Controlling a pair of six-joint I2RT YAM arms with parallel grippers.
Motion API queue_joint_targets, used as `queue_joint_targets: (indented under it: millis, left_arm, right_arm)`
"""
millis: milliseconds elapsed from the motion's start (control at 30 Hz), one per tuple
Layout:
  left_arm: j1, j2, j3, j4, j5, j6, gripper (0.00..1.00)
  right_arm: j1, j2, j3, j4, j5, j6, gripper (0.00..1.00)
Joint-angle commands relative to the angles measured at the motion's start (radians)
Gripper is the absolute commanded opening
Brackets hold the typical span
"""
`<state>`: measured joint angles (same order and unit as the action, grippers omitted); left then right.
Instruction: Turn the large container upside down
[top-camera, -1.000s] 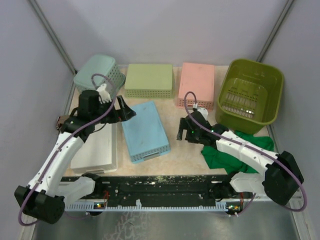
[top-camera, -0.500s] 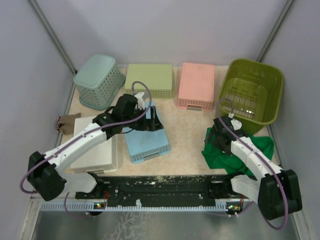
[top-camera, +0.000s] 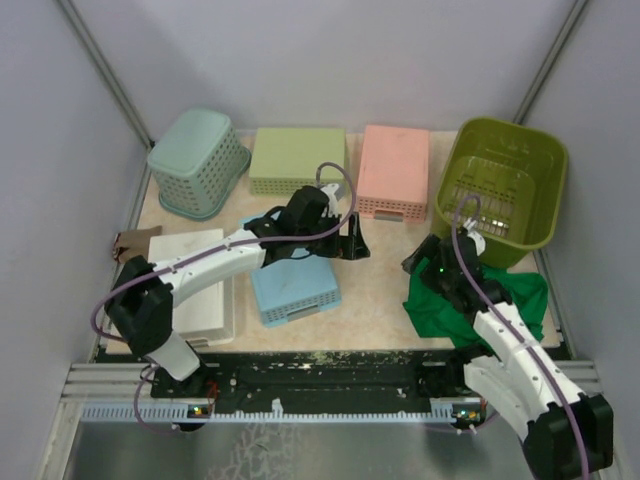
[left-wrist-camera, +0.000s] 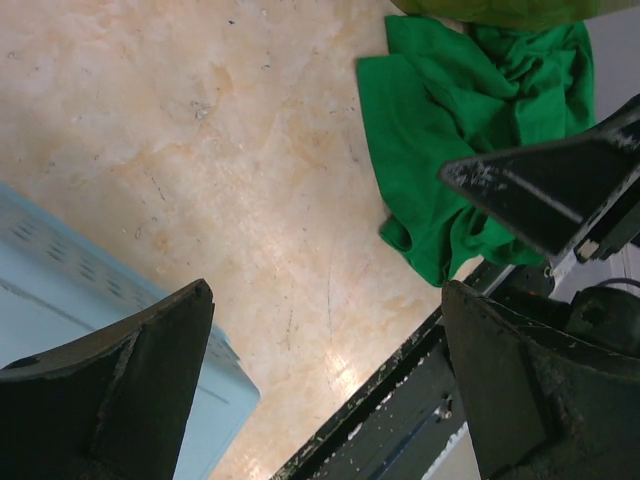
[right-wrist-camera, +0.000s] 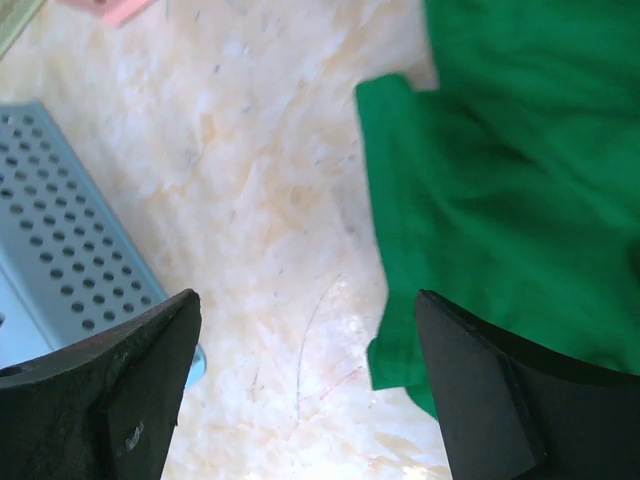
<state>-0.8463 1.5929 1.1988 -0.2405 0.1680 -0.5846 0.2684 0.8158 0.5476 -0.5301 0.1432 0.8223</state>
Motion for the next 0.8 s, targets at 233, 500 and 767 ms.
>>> queue_joint_targets:
  millis: [233, 500, 767]
  left_arm:
    - [0.006, 0.123, 0.024, 0.046, -0.035, -0.01, 1.0]
    - [0.035, 0.073, -0.081, 0.01, -0.104, 0.002, 1.0]
    - [0.046, 0.012, -0.127, -0.041, -0.137, 0.037, 1.0]
  right_arm:
    - [0.012, 0.222, -0.111, 0.397, -0.348, 0.035, 0.88]
    - [0.01, 0.369, 0.014, -0.065, 0.129, 0.159, 0.88]
    - [-0.075, 0.392, 0.019, -0.296, 0.351, 0.379, 0.87]
